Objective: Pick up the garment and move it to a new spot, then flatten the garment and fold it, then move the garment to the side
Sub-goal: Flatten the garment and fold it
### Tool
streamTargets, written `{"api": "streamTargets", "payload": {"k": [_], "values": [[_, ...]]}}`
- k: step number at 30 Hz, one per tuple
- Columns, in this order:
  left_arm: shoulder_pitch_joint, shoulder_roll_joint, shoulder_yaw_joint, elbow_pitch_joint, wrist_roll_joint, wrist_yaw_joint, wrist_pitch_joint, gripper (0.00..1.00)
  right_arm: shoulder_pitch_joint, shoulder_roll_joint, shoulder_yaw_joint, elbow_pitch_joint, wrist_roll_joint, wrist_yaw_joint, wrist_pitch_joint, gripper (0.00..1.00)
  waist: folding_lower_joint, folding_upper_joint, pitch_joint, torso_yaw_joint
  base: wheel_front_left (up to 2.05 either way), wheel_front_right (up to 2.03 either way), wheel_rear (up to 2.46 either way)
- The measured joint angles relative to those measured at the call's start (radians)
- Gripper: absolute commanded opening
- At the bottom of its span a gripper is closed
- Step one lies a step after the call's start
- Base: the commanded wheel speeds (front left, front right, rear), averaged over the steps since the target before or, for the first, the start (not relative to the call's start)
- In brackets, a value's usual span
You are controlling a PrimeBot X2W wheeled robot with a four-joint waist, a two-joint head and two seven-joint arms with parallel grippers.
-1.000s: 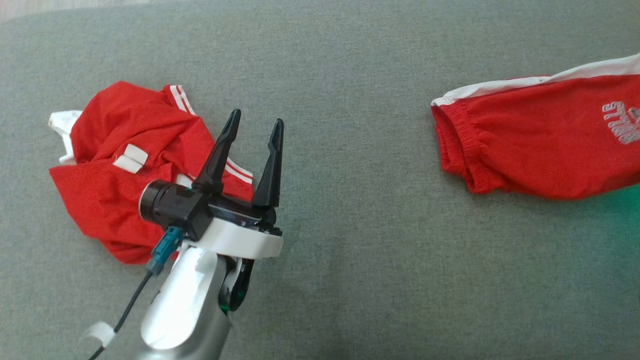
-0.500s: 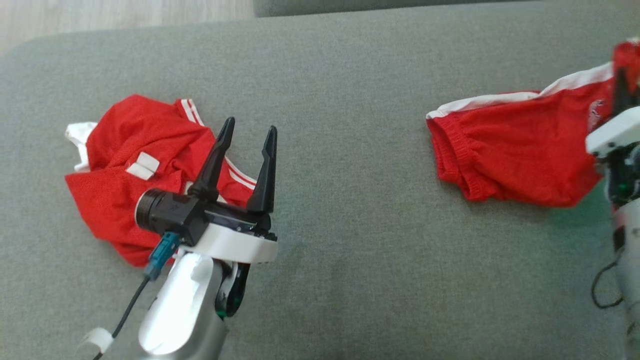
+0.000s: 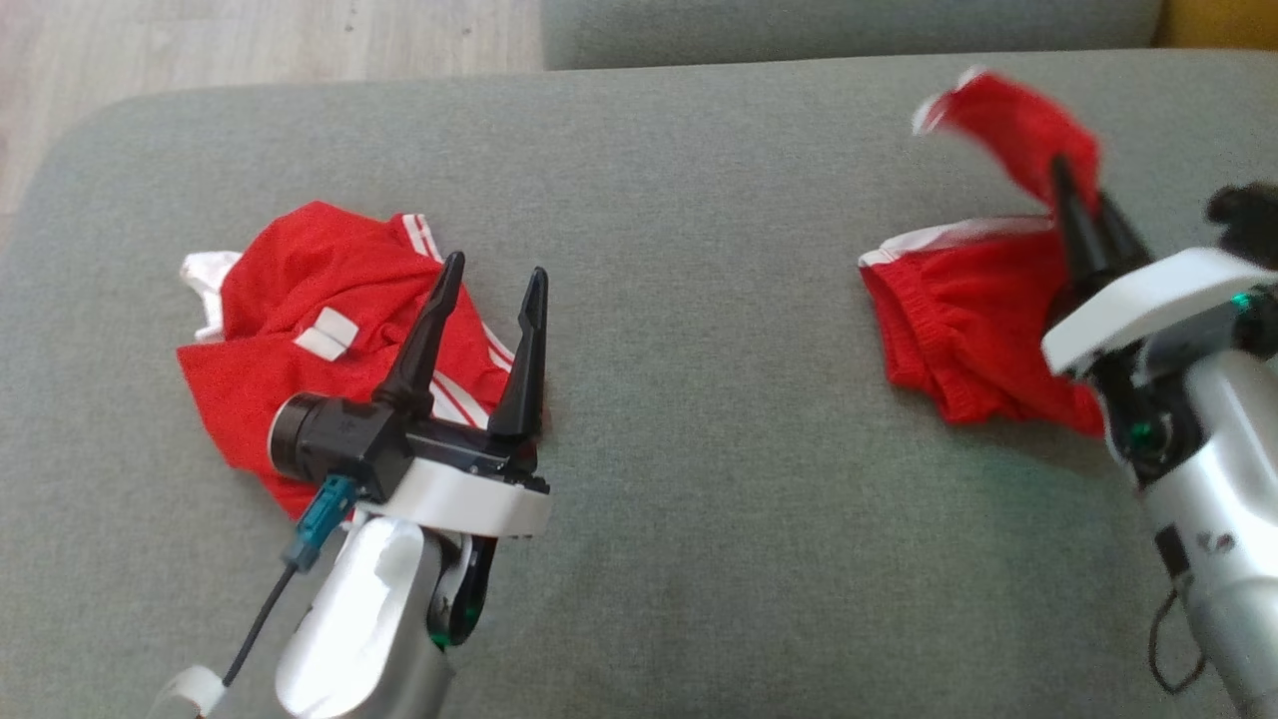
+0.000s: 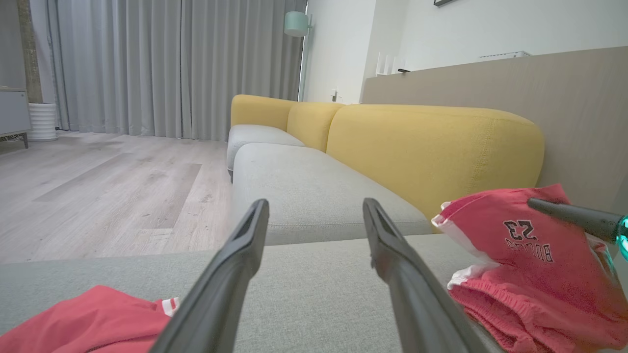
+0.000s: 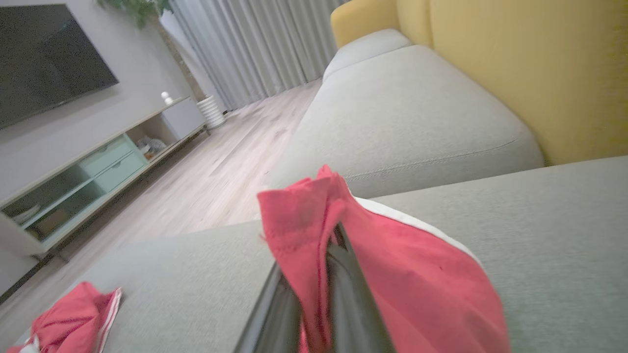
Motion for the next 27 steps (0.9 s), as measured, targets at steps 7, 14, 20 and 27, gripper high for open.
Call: {"api": "streamTargets", "payload": {"k": [7, 14, 20, 27], "values": [[0.025, 0.006, 0.0, 0.002, -0.004, 0.002, 0.0, 1.0, 0.042, -0.075, 0.214, -0.053, 0.079, 0.0, 0.009, 0.0, -0.0001, 0.0, -0.017, 0.021, 0.0, 0.0, 0.0], [0.033, 0.015, -0.001, -0.001, -0.011, 0.01, 0.005, 1.0, 0.05, -0.167, 0.43, -0.102, 0.133, 0.0, 0.054, 0.0, 0.0, 0.0, -0.031, 0.021, 0.0, 0.0, 0.0], [0.033, 0.019, -0.004, -0.01, -0.011, 0.018, 0.009, 1.0, 0.035, -0.205, 0.569, -0.066, 0.147, 0.0, 0.113, 1.0, 0.0, 0.0, -0.038, 0.006, 0.0, 0.0, 0.0], [0.033, 0.025, -0.004, -0.017, -0.017, 0.022, 0.01, 1.0, -0.021, -0.219, 0.555, -0.057, 0.208, 0.0, 0.071, 1.0, 0.0, 0.0, -0.041, -0.023, 0.0, 0.0, 0.0]]}}
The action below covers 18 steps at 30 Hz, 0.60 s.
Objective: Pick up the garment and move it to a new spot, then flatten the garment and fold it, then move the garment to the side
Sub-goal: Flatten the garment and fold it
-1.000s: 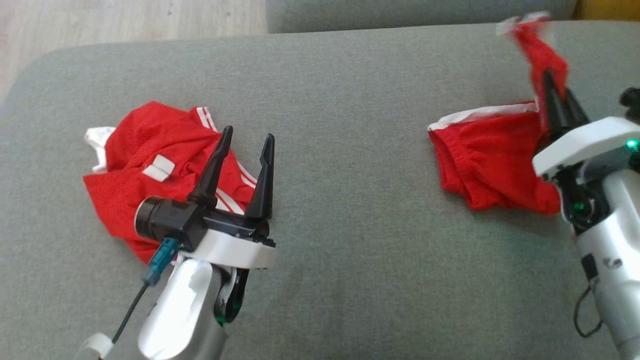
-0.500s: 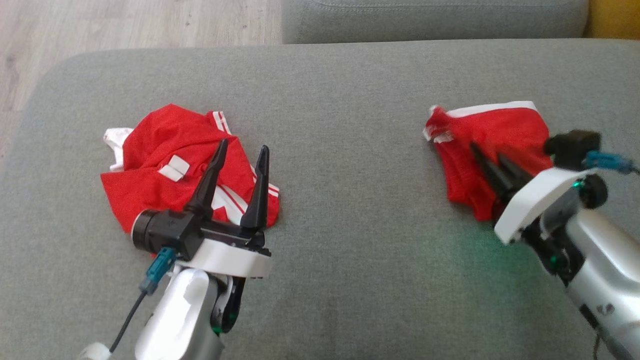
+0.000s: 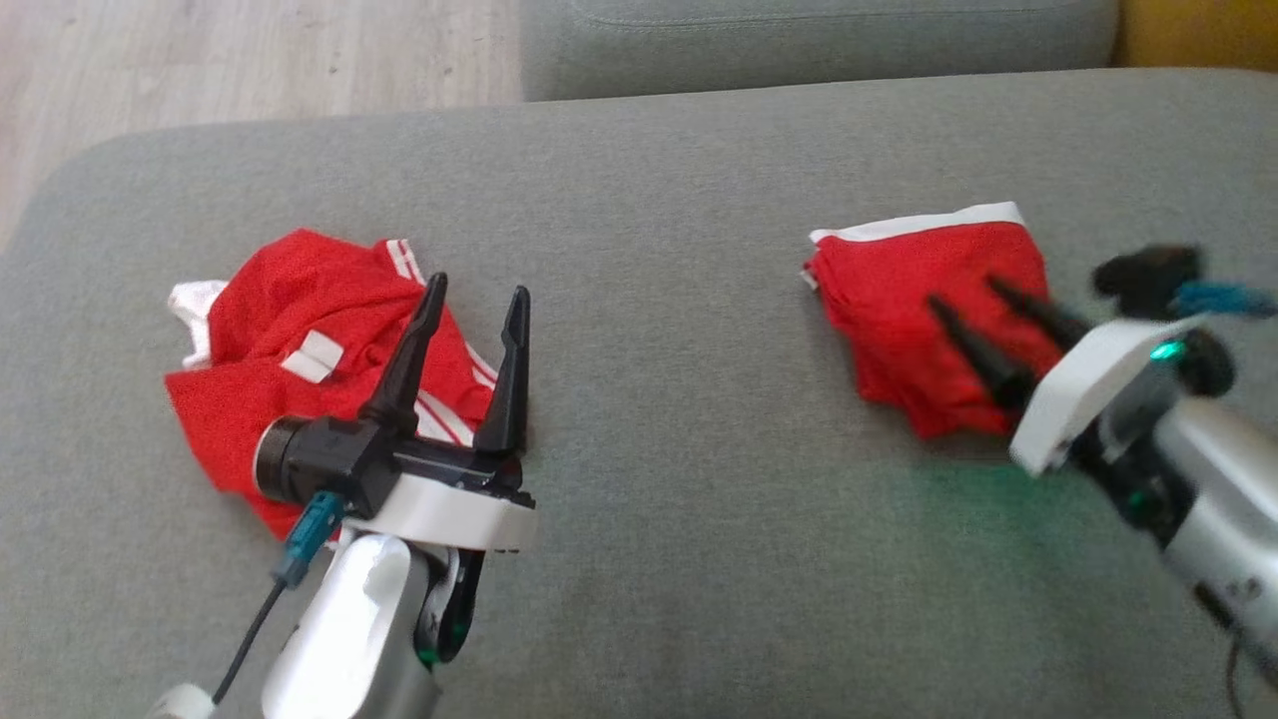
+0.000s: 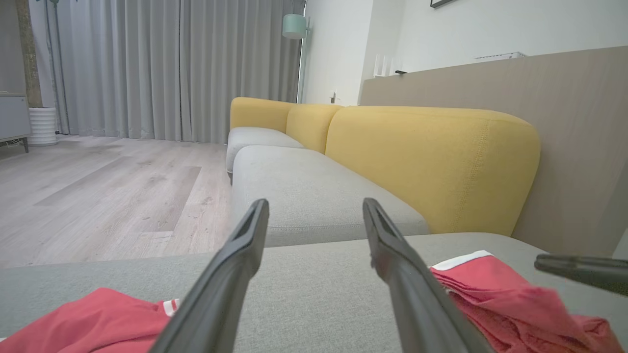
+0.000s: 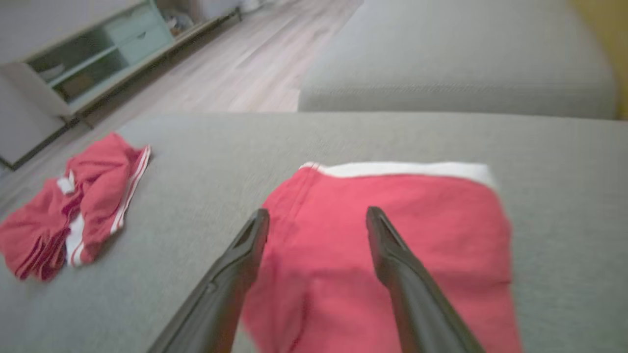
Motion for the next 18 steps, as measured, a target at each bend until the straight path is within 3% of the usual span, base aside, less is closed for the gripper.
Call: {"api": "streamTargets", "payload": {"k": [4, 11, 15, 18], "values": [[0.0, 0.0, 0.0, -0.001, -0.008, 0.005, 0.0, 1.0, -0.028, -0.031, -0.073, -0.006, 0.055, 0.0, -0.055, 1.0, 0.0, 0.0, -0.005, -0.023, 0.0, 0.0, 0.0], [0.0, -0.001, 0.001, -0.005, -0.014, 0.006, -0.002, 1.0, -0.049, -0.053, -0.243, 0.056, -0.001, 0.0, -0.237, 1.0, 0.0, 0.0, -0.023, -0.067, 0.0, 0.0, 0.0], [0.005, -0.005, 0.003, -0.005, -0.027, 0.006, -0.003, 1.0, -0.041, 0.001, -0.406, 0.109, -0.095, 0.0, -0.279, 1.0, 0.0, 0.0, -0.036, -0.085, 0.0, 0.0, 0.0], [0.027, -0.006, 0.007, 0.002, -0.038, 0.005, -0.006, 1.0, 0.045, 0.108, -0.628, 0.045, -0.286, 0.0, -0.281, 1.0, 0.0, 0.0, -0.04, -0.098, 0.0, 0.0, 0.0]]}}
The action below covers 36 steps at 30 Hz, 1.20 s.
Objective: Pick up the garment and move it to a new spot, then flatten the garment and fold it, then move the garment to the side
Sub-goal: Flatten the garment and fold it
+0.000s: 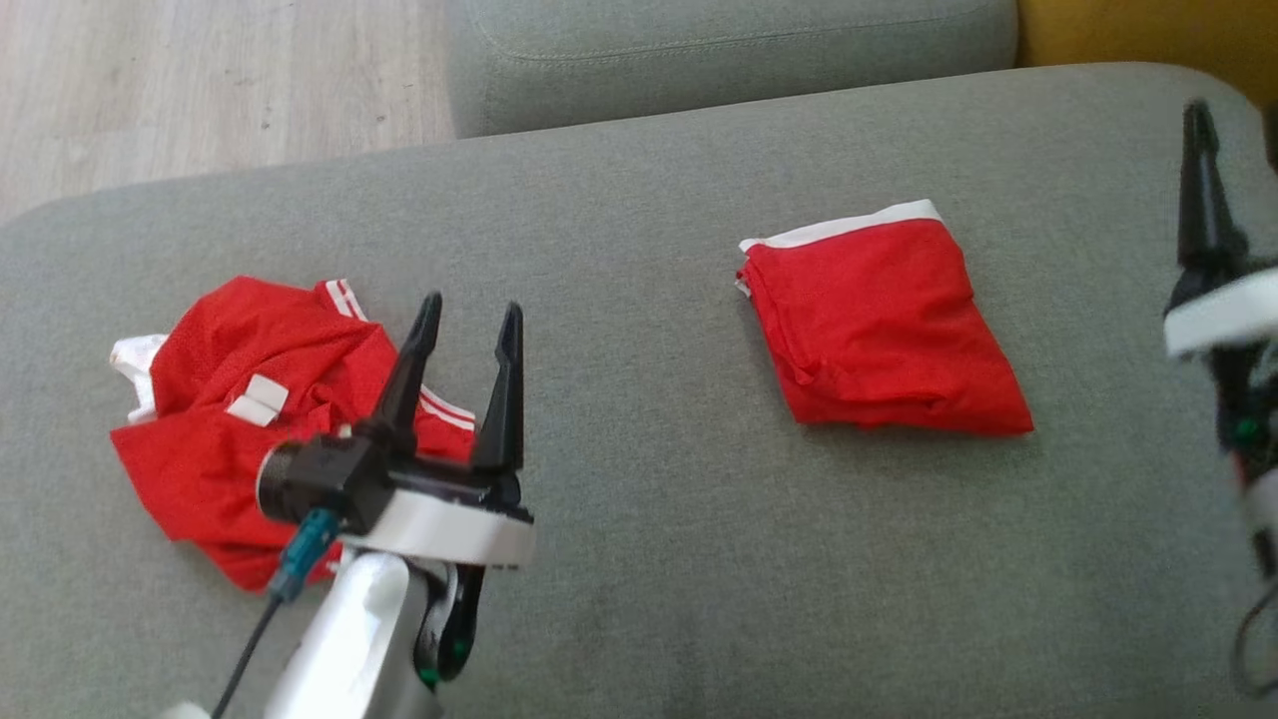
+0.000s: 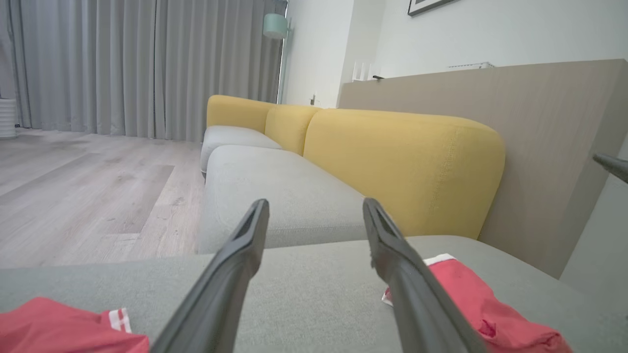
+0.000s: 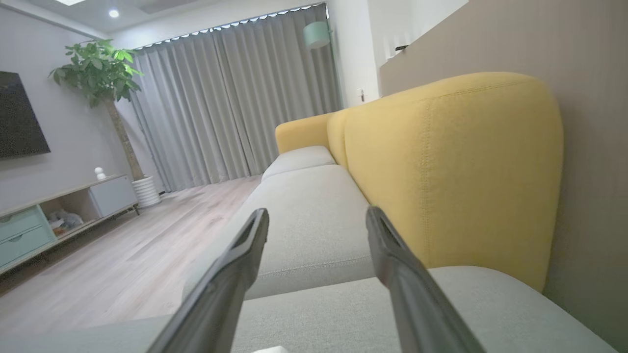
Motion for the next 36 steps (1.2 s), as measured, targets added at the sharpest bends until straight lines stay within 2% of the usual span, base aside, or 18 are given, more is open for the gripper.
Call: {"api": "streamTargets", "payload": {"k": [3, 7, 10, 15, 16, 17, 21, 26, 36], "values": [[0.027, -0.002, 0.006, 0.005, 0.0, 0.0, 0.0, 1.0, 0.138, 0.101, -0.134, -0.077, -0.14, 0.0, -0.004, 1.0, 0.0, 0.0, 0.001, -0.001, 0.0, 0.0, 0.0], [0.042, -0.006, 0.029, -0.002, 0.001, -0.003, 0.0, 1.0, 0.303, 0.222, -0.209, -0.126, -0.267, 0.0, -0.004, 1.0, -0.0001, 0.0, 0.008, 0.0, 0.0, 0.0, 0.0], [0.042, -0.008, 0.035, -0.009, 0.01, -0.01, 0.0, 1.0, 0.333, 0.262, -0.248, -0.168, -0.318, 0.0, -0.004, 1.0, 0.0, 0.0, 0.019, 0.005, 0.0, 0.0, 0.0], [0.041, -0.015, 0.035, -0.021, 0.028, -0.019, 0.0, 1.0, 0.33, 0.281, -0.26, -0.22, -0.363, 0.0, -0.004, 0.98, 0.0, 0.0, 0.047, 0.018, 0.0, 0.0, 0.0], [0.039, -0.016, 0.035, -0.023, 0.028, -0.019, 0.0, 1.0, 0.329, 0.281, -0.259, -0.226, -0.369, 0.0, -0.003, 0.3, 0.0, 0.0, 0.056, 0.021, 0.0, 0.0, 0.0], [0.037, -0.017, 0.035, -0.025, 0.031, -0.019, 0.0, 1.0, 0.325, 0.281, -0.259, -0.231, -0.371, 0.0, 0.004, 0.0, 0.0001, 0.0, 0.066, 0.025, 0.0, 0.0, 0.0], [0.014, -0.02, 0.034, -0.034, 0.038, -0.027, 0.0, 1.0, 0.26, 0.28, -0.26, -0.23, -0.368, 0.0, 0.047, 0.0, 0.0001, 0.0, 0.115, 0.042, 0.0, 0.0, 0.0], [-0.032, -0.023, 0.03, -0.042, 0.039, -0.027, 0.0, 1.0, 0.147, 0.275, -0.256, -0.171, -0.384, 0.0, 0.092, 0.0, 0.0002, 0.0, 0.17, 0.064, 0.0, 0.0, 0.0], [-0.108, -0.027, -0.014, -0.046, 0.043, -0.026, 0.0, 1.0, -0.082, 0.265, -0.296, 0.179, -0.458, 0.0, 0.132, 0.0, 0.0003, -0.0001, 0.282, 0.141, 0.0, 0.0, 0.0]]}}
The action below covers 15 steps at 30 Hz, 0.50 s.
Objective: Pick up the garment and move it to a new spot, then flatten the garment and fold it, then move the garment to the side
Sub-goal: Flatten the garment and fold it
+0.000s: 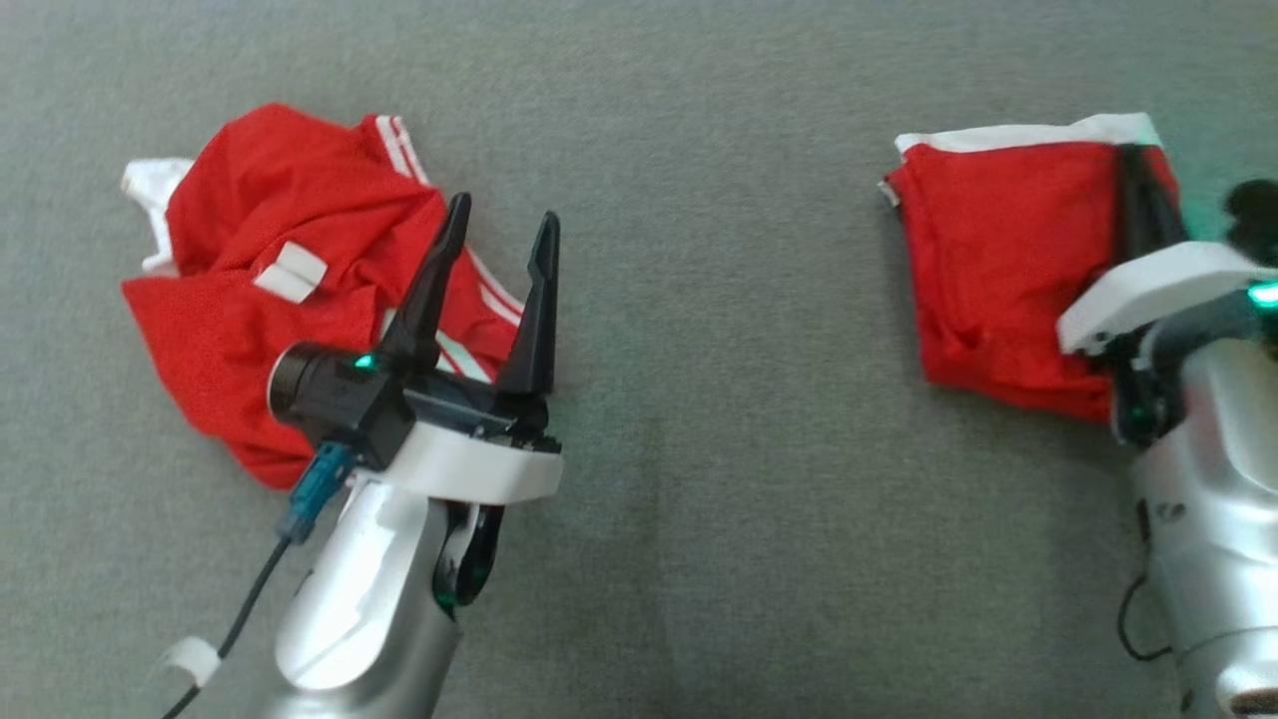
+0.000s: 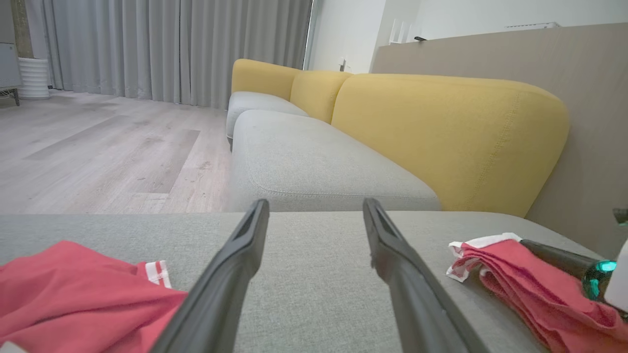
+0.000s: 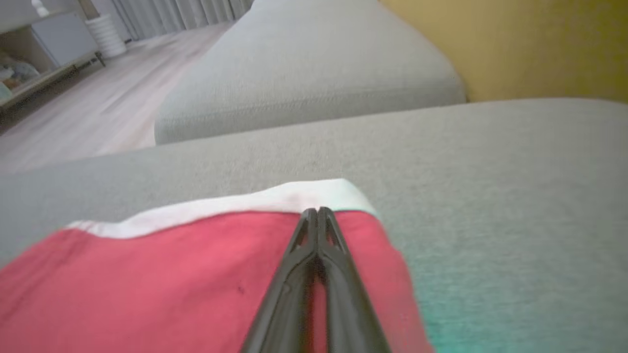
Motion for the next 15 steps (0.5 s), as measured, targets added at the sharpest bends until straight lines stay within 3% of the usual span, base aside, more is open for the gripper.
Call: {"api": "streamTargets", "payload": {"k": [5, 15], "values": [[-0.021, 0.0, -0.014, 0.007, 0.018, 0.018, -0.001, 1.0, -0.032, 0.021, 0.078, 0.093, -0.008, 0.0, -0.057, 0.0, -0.0001, 0.0, 0.013, 0.018, 0.0, 0.0, 0.0], [-0.02, -0.001, -0.012, 0.005, 0.018, 0.026, -0.004, 1.0, -0.036, 0.084, 0.265, 0.107, 0.021, 0.0, -0.125, 0.0, -0.0003, 0.0, -0.02, -0.01, 0.0, 0.0, 0.0]]}}
